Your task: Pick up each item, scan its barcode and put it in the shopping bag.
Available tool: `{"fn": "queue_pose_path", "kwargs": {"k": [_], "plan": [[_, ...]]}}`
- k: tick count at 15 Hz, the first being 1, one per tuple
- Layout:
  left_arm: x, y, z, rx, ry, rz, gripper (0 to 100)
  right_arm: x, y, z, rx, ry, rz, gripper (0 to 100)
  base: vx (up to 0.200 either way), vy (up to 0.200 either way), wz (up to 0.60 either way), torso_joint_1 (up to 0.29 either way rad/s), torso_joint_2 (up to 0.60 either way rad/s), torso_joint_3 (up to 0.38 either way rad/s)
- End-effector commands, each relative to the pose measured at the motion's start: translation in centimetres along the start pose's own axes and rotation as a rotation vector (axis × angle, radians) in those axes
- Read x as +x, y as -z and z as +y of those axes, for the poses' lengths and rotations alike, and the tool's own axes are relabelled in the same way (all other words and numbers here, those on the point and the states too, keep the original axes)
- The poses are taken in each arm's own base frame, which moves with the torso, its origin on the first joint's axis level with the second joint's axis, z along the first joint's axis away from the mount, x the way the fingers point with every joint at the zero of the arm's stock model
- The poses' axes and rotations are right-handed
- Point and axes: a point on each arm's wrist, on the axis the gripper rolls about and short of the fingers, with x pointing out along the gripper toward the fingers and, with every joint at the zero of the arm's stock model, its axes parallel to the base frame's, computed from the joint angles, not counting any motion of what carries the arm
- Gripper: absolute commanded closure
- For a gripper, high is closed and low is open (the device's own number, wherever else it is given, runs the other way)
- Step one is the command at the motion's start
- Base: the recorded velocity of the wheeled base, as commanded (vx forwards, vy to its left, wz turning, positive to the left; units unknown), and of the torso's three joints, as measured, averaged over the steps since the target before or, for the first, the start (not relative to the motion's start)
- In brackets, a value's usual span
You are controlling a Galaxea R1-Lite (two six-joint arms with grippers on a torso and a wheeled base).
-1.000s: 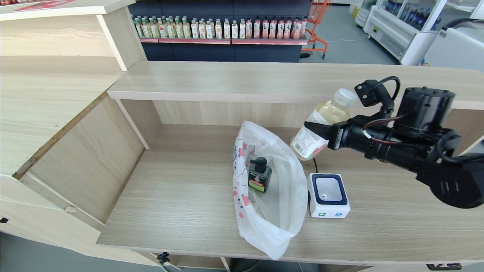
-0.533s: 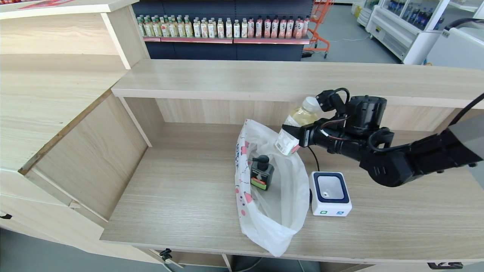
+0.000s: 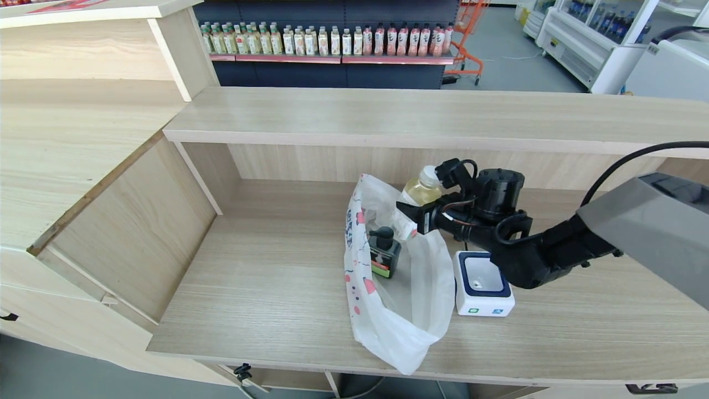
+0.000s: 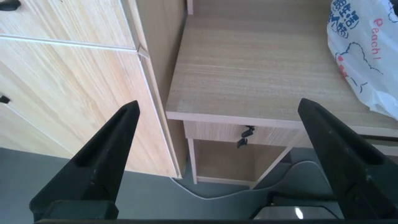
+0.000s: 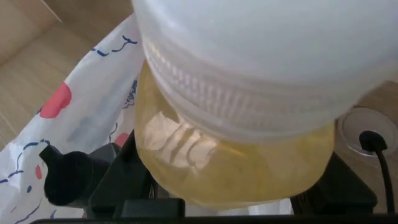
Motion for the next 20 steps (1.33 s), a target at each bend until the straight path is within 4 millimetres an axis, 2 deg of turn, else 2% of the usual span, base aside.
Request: {"fn": "queue_pose_path", "kwargs": {"k": [1, 8, 13, 14, 15, 17, 19, 20], "plan": [[0.0, 0.0, 0.0, 0.0, -0.001, 0.0, 0, 0.6, 1.6, 0.2, 0.006, -0.008, 0.035, 100, 0.0, 0.0, 0.0, 0.0, 0.0, 0.0], [0.0, 0.0, 0.0, 0.0, -0.001, 0.0, 0, 0.9, 3.6, 0.5, -0.049, -0.024, 0.073, 100, 0.0, 0.0, 0.0, 0.0, 0.0, 0.0], [0.0, 0.0, 0.0, 0.0, -0.001, 0.0, 0, 0.8, 4.0, 0.7, -0.105, -0.065, 0.041, 100, 0.0, 0.0, 0.0, 0.0, 0.0, 0.0], [0.0, 0.0, 0.0, 0.0, -0.001, 0.0, 0, 0.7, 3.9, 0.6, -0.11, -0.072, 0.036, 0, 0.0, 0.0, 0.0, 0.0, 0.0, 0.0], [0.0, 0.0, 0.0, 0.0, -0.001, 0.0, 0, 0.6, 3.5, 0.6, -0.112, -0.075, 0.016, 0, 0.0, 0.0, 0.0, 0.0, 0.0, 0.0], [0.0, 0.0, 0.0, 0.0, -0.001, 0.0, 0, -0.3, 0.8, 0.2, -0.097, -0.063, -0.041, 0, 0.0, 0.0, 0.0, 0.0, 0.0, 0.0], [0.0, 0.0, 0.0, 0.0, -0.002, 0.0, 0, -2.1, -2.2, -0.1, -0.039, -0.046, -0.092, 0, 0.0, 0.0, 0.0, 0.0, 0.0, 0.0], [0.0, 0.0, 0.0, 0.0, -0.001, 0.0, 0, -3.7, -3.6, -0.3, -0.021, -0.037, -0.107, 0, 0.0, 0.0, 0.0, 0.0, 0.0, 0.0]]}}
